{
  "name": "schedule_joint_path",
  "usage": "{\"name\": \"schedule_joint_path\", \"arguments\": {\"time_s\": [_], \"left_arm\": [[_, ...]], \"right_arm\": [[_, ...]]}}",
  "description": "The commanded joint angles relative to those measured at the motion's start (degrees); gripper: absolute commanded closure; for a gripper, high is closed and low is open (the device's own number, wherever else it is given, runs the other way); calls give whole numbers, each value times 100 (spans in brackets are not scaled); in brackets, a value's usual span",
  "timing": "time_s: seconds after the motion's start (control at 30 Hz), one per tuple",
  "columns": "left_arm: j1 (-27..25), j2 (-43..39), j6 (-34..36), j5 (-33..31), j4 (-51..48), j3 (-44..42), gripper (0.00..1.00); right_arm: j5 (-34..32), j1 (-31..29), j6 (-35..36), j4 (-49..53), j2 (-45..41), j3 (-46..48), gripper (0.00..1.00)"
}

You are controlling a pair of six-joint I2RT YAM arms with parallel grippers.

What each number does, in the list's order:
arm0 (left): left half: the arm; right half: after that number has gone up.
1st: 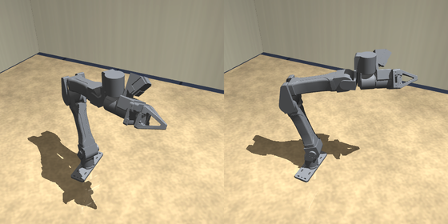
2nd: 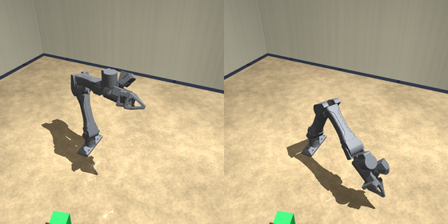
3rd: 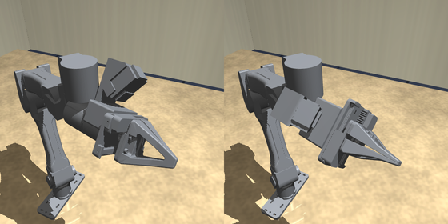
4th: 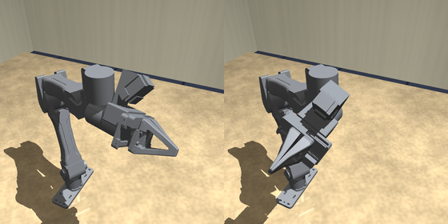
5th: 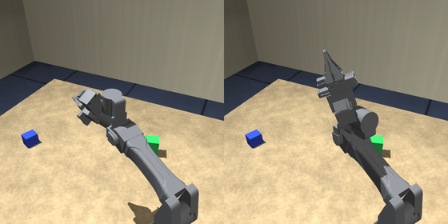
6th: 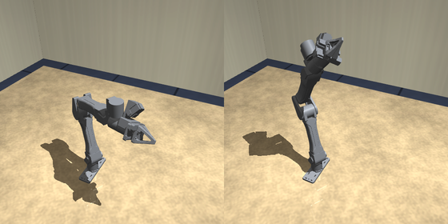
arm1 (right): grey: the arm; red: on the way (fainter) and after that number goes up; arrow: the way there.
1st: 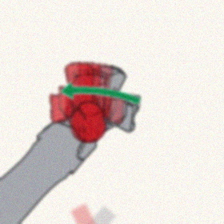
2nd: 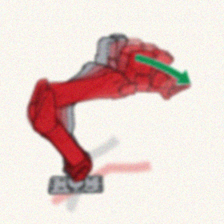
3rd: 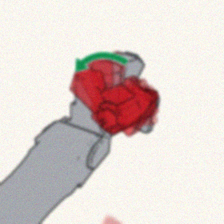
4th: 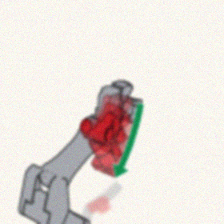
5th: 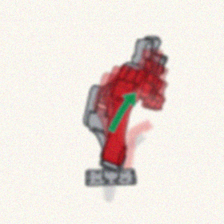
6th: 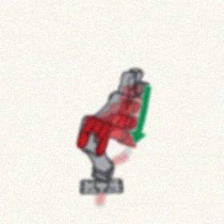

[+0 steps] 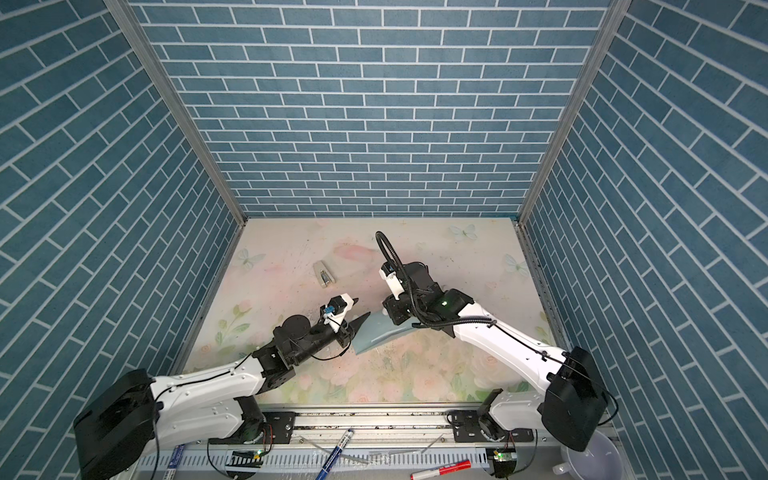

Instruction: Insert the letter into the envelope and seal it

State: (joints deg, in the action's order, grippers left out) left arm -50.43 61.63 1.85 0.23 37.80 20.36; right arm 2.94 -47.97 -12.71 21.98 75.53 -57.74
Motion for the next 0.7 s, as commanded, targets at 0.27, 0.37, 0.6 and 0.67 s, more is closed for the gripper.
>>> {"name": "schedule_joint_path", "arguments": {"time_s": [0.27,0.37,0.6,0.67], "left_arm": [[136,312,-1739,-96,-2040,240,64],[314,643,-2148,310,-1918,283,71],[451,1461,-2684,888,-1361,337,86],[447,1637,-2782,943,-1296,354,88]], "right_arm": [[-241,-53,-504,-187,839,-365,100],[-323,-131,-567,-337,957,-318,100],[-627,-354,-623,-587,1255,-309,100],[-641,-407,-666,-680,1334,-291,100]]}}
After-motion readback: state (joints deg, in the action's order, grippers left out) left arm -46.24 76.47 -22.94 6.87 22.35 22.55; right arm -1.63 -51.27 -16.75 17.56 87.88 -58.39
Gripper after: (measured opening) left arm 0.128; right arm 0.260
